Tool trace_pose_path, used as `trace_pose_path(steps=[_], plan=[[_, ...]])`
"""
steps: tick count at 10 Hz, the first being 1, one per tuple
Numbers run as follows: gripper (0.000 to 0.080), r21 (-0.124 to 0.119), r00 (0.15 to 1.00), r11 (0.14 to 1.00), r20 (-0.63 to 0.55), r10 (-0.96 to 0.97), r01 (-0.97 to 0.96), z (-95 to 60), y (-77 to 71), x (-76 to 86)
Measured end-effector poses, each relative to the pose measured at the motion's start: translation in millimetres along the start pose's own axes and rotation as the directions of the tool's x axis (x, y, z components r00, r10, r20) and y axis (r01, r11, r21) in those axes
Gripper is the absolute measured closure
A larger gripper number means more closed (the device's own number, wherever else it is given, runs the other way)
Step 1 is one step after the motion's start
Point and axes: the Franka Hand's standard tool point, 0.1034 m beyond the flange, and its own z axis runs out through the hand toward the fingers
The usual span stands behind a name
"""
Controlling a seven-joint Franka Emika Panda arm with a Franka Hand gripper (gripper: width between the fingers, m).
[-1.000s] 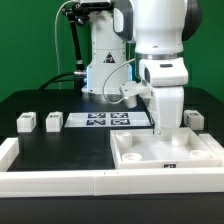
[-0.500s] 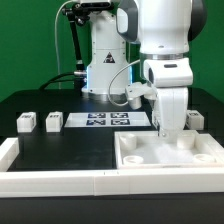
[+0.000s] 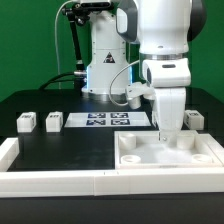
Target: Assemble square table
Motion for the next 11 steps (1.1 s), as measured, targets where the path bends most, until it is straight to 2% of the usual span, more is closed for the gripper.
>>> trace_pose_path(steps=[1,2,3,5,7,8,10,11], plan=[[0.0223,0.000,1.000,1.000,0.000,0.000,0.000,0.0,0.0,-0.2],[0.0223,0.000,1.000,1.000,0.000,0.001,-0.001,0.1,0.0,-0.4],[0.0165,0.000,1.000,1.000,0.000,0.001,-0.001,0.1,0.0,-0.5],[0.0154,-0.002,1.000,1.000,0.001,0.011,-0.011,-1.2,0.2,-0.1],[0.0151,-0.028,0.997,0.997,-0.001,0.078,-0.078,-14.7,-2.9,1.3],[0.0151,-0.046,0.983,0.982,-0.006,0.182,-0.182,-25.7,-11.8,3.7],[0.0151,-0.073,0.929,0.926,-0.020,0.371,-0.371,-46.1,-26.2,23.5],[0.0151,-0.071,0.919,0.916,-0.018,0.395,-0.395,-49.1,-28.5,29.9]])
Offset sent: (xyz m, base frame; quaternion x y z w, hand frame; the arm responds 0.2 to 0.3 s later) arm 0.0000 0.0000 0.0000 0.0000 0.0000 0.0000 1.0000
